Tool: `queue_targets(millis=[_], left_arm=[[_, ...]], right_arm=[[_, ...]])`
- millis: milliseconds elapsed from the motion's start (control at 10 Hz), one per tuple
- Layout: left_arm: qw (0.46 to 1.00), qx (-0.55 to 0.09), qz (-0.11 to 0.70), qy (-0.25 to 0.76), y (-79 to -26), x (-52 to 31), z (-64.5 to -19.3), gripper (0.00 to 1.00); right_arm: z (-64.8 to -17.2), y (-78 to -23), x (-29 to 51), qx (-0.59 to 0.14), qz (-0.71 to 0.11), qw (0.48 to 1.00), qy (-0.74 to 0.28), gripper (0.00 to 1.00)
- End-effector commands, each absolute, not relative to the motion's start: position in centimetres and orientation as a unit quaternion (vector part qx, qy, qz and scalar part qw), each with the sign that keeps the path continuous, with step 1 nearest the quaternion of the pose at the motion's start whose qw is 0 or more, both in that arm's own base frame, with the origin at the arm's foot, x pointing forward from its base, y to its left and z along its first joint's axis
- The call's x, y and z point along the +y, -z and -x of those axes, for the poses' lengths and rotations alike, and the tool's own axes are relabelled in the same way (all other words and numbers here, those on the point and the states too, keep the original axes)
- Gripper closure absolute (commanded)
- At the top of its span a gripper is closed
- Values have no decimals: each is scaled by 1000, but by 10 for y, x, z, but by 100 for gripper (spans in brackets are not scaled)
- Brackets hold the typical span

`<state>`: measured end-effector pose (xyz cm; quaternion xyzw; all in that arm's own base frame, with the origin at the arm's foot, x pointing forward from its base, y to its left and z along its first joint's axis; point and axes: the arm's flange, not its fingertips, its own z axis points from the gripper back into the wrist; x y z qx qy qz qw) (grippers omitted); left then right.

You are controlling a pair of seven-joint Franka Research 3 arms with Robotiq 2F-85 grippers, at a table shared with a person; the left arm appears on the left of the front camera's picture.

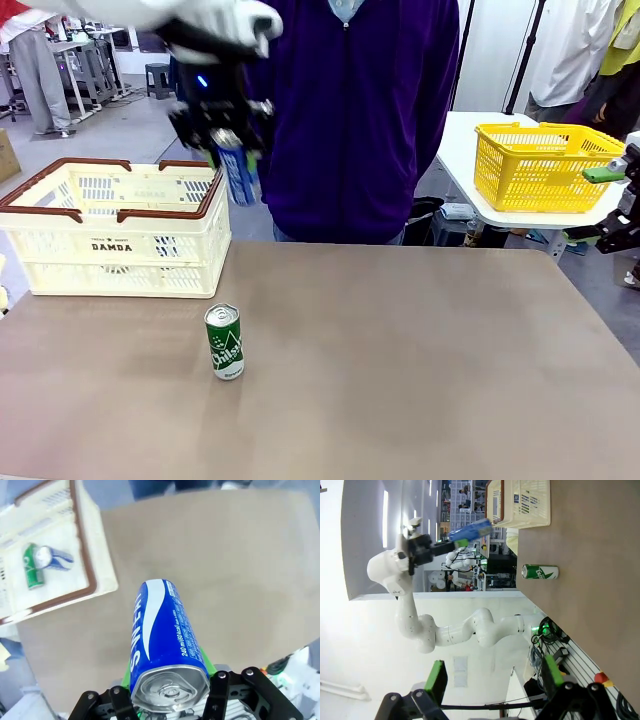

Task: Place the drinks into the Shopping basket.
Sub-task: Pick up one drink and place it into the Shopping basket.

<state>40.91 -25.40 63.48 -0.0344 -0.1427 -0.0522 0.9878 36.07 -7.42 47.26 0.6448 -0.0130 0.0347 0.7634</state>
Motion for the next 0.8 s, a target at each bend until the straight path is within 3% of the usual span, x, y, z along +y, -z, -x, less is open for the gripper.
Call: queue_targets(millis=[0,300,700], left_arm=[[986,-157,62,-1,-659,-212,-415,100],[982,-142,99,-76,-669,-135,-456,100],[984,-88,105,-111,-622,-78,-552,100]], right_arm=[[-360,-477,-76,-4,-640,768,-35,0],[-360,-477,-76,-4,-640,768,-35,0],[-360,-477,-76,-4,-640,768,-35,0]])
